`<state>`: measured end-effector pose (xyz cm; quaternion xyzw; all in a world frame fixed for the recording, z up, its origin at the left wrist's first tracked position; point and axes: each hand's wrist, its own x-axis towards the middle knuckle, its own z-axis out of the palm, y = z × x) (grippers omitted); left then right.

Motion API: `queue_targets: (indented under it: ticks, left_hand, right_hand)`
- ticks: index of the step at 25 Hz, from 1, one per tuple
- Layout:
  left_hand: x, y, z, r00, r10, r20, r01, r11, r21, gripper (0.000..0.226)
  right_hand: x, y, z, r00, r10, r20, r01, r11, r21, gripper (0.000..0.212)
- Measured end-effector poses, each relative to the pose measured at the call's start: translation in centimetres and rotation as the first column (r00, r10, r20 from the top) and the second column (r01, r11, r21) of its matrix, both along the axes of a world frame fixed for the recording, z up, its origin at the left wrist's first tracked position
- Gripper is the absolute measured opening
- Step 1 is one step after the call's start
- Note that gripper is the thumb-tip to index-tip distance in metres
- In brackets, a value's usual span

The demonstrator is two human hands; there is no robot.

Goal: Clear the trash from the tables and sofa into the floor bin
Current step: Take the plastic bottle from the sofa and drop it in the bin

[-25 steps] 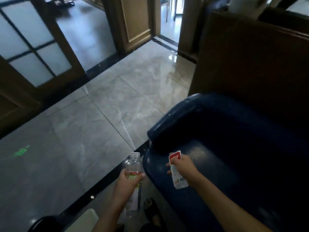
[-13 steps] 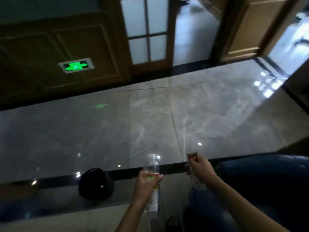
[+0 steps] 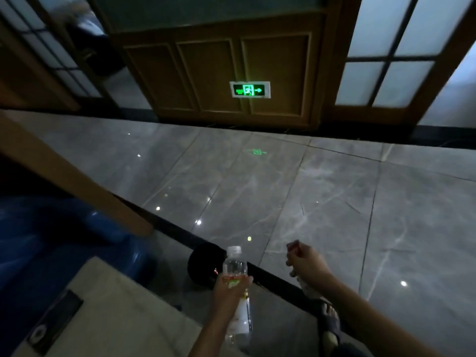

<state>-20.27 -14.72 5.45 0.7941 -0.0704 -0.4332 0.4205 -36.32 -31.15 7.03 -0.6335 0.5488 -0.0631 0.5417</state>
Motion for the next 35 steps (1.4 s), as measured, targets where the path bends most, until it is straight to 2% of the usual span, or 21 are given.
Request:
queue_targets:
  ticks: [6,8,14,17,20,25,27,31,34,35]
  left_hand:
    - [0.3,-9.0,1.7,0.997,0.082,0.01,-0.083,0.995,0.054,0.021]
    - [1.7,-10.7,1.8,0.99,0.144,0.007,-0.144,0.988,0.059,0.018]
    - [9.0,-11.0,1.3,0.928,0.372,0.021,-0.372,0.926,0.057,0.024]
    - [13.3,-10.9,0.5,0.932,0.363,0.009,-0.363,0.931,0.045,0.026]
    - [17.4,-10.6,0.8,0.874,0.485,-0.012,-0.482,0.872,0.086,0.036]
    - [21.7,-10.9,0.7,0.784,0.616,-0.075,-0.613,0.787,0.068,0.02]
    - [23.6,-11.6,-0.2,0.716,0.692,-0.094,-0.687,0.722,0.084,0.017]
    - [26.1,-14.5,-1.8,0.563,0.823,-0.079,-0.803,0.567,0.185,0.015]
    - [27.1,-15.7,-2.1,0.56,0.825,-0.079,-0.8,0.563,0.208,0.02]
    - [27.2,-15.7,-2.5,0.553,0.829,-0.085,-0.802,0.557,0.217,0.024]
  right_hand:
    - [2.4,-10.5,-0.3,0.977,0.209,-0.049,-0.209,0.978,0.021,0.025]
    - [4.9,-12.8,-0.3,0.953,0.293,-0.076,-0.293,0.956,0.006,0.024]
    - [17.2,-14.5,-0.7,0.821,0.554,-0.136,-0.561,0.828,-0.012,0.022]
    - [23.4,-15.3,-0.8,0.784,0.61,-0.112,-0.615,0.788,-0.013,0.039]
    - [28.8,-15.5,-0.9,0.738,0.666,-0.109,-0.67,0.743,0.008,0.052]
    - [36.2,-17.0,-2.1,0.609,0.786,-0.107,-0.793,0.607,-0.055,0.063]
    - [39.4,-17.5,-3.7,0.558,0.822,-0.109,-0.829,0.556,-0.052,0.057]
    - [43.9,-18.9,-6.8,0.448,0.886,-0.118,-0.891,0.453,0.026,0.027]
    - [45.9,-20.1,-8.2,0.344,0.93,-0.129,-0.933,0.355,0.067,0.018]
    - [46.5,-20.3,-8.9,0.283,0.947,-0.148,-0.951,0.297,0.082,0.018]
